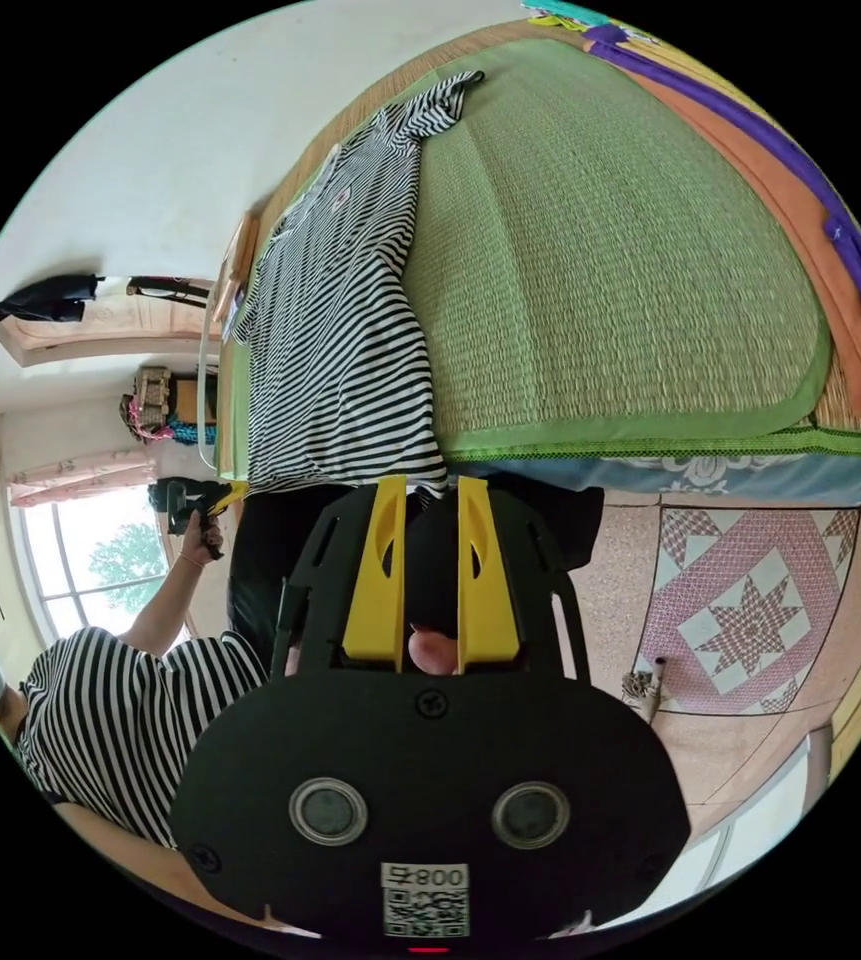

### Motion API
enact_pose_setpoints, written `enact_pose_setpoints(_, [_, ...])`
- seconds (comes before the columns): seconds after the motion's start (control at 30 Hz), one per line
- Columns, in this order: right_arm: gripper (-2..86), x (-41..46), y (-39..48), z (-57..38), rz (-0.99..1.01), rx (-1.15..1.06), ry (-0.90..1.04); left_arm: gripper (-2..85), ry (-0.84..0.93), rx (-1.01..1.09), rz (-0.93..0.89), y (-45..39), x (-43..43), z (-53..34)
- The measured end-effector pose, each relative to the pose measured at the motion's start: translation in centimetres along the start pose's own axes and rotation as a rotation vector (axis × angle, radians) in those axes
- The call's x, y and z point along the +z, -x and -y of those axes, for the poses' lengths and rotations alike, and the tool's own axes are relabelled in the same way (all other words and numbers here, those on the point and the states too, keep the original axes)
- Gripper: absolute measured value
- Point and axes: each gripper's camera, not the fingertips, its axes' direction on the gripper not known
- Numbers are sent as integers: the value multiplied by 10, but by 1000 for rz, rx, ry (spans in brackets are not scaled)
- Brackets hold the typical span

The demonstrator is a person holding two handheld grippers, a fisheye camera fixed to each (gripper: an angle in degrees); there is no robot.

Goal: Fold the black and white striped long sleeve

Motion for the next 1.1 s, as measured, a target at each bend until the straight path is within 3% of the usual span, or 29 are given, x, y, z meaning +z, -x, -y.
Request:
enact_pose_setpoints(0.3, [34,23,3,35,-4,-29,104,11,-28,-69,-141,4,45,45])
enact_pose_setpoints(0.53, [13,-44,51,16,-75,-194,46,5,-34,-50,-146,-1,79,74])
enact_pose_setpoints(0.73, [8,-19,16,32,21,-58,95,11,-31,-80,-151,-10,133,110])
enact_pose_setpoints(0.87, [5,-20,10,36,-16,-14,81,18,-61,-86,-150,-15,161,130])
enact_pose_setpoints(1.1, [11,-43,5,47,2,20,-69,21,-93,19,-208,-60,228,187])
